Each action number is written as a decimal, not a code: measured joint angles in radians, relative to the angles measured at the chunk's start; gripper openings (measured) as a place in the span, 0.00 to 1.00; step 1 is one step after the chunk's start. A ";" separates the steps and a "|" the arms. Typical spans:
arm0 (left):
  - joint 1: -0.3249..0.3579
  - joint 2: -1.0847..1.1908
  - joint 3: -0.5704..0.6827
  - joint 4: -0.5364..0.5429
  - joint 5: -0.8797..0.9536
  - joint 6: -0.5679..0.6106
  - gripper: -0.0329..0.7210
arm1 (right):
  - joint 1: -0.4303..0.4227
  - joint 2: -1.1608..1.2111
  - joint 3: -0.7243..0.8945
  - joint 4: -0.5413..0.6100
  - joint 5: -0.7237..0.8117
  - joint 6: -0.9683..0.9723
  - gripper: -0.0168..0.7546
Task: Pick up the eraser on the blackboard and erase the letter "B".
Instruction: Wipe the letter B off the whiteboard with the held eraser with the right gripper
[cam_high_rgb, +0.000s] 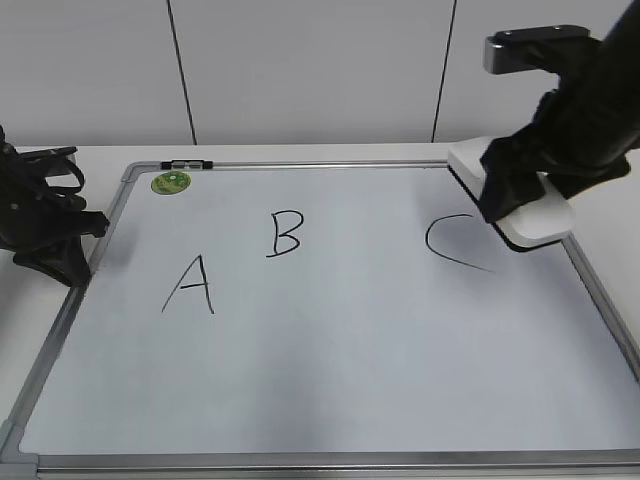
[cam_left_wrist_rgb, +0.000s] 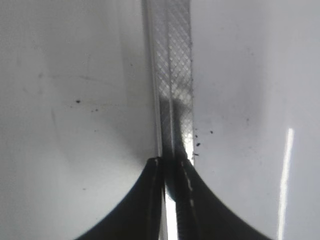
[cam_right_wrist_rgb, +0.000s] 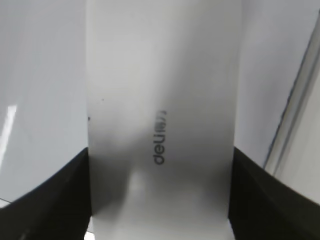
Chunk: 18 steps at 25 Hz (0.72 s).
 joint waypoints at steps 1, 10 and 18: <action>0.000 0.000 0.000 0.000 0.000 0.000 0.09 | 0.018 0.021 -0.029 0.000 0.000 0.000 0.73; 0.000 0.000 0.000 0.000 0.000 0.000 0.09 | 0.144 0.298 -0.318 -0.002 0.013 -0.026 0.73; 0.000 0.000 0.000 -0.004 0.000 0.000 0.09 | 0.238 0.537 -0.540 -0.002 0.014 -0.088 0.72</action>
